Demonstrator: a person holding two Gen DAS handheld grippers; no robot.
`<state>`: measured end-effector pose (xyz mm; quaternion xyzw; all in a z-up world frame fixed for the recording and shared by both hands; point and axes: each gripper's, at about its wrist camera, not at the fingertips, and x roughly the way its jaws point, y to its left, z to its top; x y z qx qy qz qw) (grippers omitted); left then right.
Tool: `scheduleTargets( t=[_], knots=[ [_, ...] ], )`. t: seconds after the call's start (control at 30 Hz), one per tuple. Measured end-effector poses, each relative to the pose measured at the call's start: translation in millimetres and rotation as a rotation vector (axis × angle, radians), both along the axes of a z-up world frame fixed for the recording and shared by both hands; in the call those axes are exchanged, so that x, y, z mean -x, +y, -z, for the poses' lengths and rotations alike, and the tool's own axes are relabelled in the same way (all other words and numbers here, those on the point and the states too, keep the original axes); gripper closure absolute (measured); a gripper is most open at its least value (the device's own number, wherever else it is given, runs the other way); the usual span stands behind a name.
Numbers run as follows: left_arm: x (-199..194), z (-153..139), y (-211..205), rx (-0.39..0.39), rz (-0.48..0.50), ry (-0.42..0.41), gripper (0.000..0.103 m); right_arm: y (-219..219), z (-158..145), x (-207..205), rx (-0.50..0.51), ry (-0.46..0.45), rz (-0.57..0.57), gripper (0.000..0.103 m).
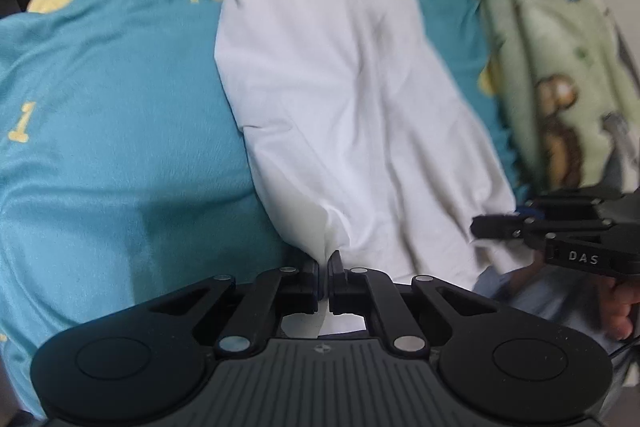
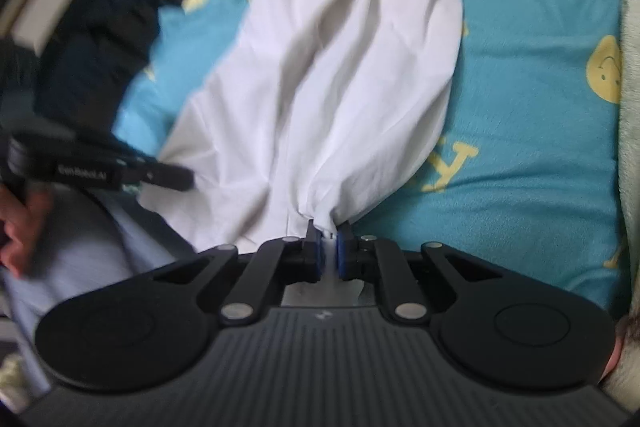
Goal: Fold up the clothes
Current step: 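Lift the hem with both grippers and fold it toward the collar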
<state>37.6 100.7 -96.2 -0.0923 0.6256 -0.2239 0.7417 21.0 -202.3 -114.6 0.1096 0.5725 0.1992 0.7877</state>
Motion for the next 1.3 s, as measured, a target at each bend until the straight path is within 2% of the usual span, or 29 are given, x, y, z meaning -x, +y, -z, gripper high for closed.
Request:
scheduleTargets(
  t=[0.13,0.23,0.33,0.43,0.57,0.7,0.8,0.9,1.03,1.2,1.3],
  knots=[
    [19.0,-47.2,16.8,0.147,-0.073,-0.064,0.099,-24.2,-44.5,9.6,-0.078,-0.087,0.061,0.093],
    [33.5,-94.7,2.0,0.202,-0.105,-0.156,0.099,-33.6,-82.9,14.8,-0.105,-0.166,0.085,0.094],
    [57.7,-132.7,4.9,0.249,-0.106,-0.222,0.099,-44.0,-113.9,34.9,-0.121,-0.235,0.09,0.094],
    [96.8,-152.5,11.3,0.29,-0.096,-0.25,0.099,-53.9,-131.8,65.4,-0.15,-0.268,0.094,0.094],
    [149.5,-177.5,20.4,0.343,-0.084,-0.285,0.099,-61.0,-143.4,119.1,-0.118,-0.314,0.098,0.094],
    [195.2,-167.2,25.4,0.368,-0.081,-0.28,0.099,-61.0,-140.3,151.8,-0.129,-0.313,0.095,0.094],
    [203.5,-160.8,26.2,0.368,-0.101,-0.296,0.099,-57.5,-140.1,159.1,-0.125,-0.33,0.105,0.094],
    [199.9,-158.4,25.5,0.362,-0.118,-0.321,0.099,-54.0,-142.1,155.4,-0.098,-0.351,0.12,0.094],
    [172.2,-158.2,20.1,0.368,-0.14,-0.348,0.099,-52.5,-148.0,138.6,-0.07,-0.391,0.135,0.094],
    [120.7,-156.3,13.6,0.368,-0.19,-0.378,0.099,-57.8,-140.8,91.4,-0.073,-0.412,0.173,0.093],
    [85.7,-154.0,6.7,0.331,-0.2,-0.421,0.099,-61.5,-132.4,57.1,-0.078,-0.413,0.2,0.093]
  ],
)
